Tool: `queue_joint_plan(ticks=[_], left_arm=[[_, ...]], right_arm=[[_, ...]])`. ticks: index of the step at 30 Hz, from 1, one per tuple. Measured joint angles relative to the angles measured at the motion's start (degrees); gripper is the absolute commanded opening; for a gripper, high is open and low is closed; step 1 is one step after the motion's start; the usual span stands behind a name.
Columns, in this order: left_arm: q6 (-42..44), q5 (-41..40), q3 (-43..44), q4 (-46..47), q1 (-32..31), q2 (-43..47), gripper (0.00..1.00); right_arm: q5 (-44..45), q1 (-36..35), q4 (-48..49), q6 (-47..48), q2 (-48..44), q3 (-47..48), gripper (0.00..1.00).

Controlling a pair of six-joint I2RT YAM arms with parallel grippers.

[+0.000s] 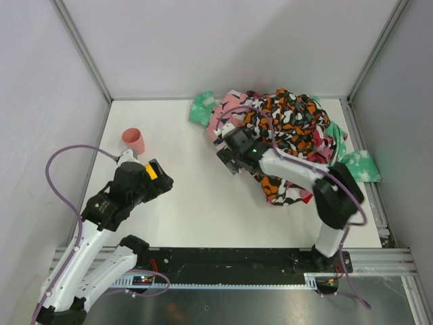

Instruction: Pick out a specific cloth from the pile

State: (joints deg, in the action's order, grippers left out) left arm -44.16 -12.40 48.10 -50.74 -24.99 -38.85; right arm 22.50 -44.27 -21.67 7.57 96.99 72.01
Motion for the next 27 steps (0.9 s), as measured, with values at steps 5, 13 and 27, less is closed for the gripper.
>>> queue_joint_plan(ticks=[5,13,27], left_arm=[[0.02,0.0,-0.15,0.0,0.0,-0.5,1.0],[0.02,-0.11,-0.44,0.0,0.0,-0.52,1.0],[0.0,-0.96,-0.44,0.0,0.0,-0.46,1.0]], right_arm=[[-0.74,1.86,-5.51,0.0,16.72,13.33,0.99],[-2.12,3.19,-10.38,-1.07,28.24,24.3,0.85],[7.1,5.49,-10.84,-4.04,29.59,25.07,0.0]])
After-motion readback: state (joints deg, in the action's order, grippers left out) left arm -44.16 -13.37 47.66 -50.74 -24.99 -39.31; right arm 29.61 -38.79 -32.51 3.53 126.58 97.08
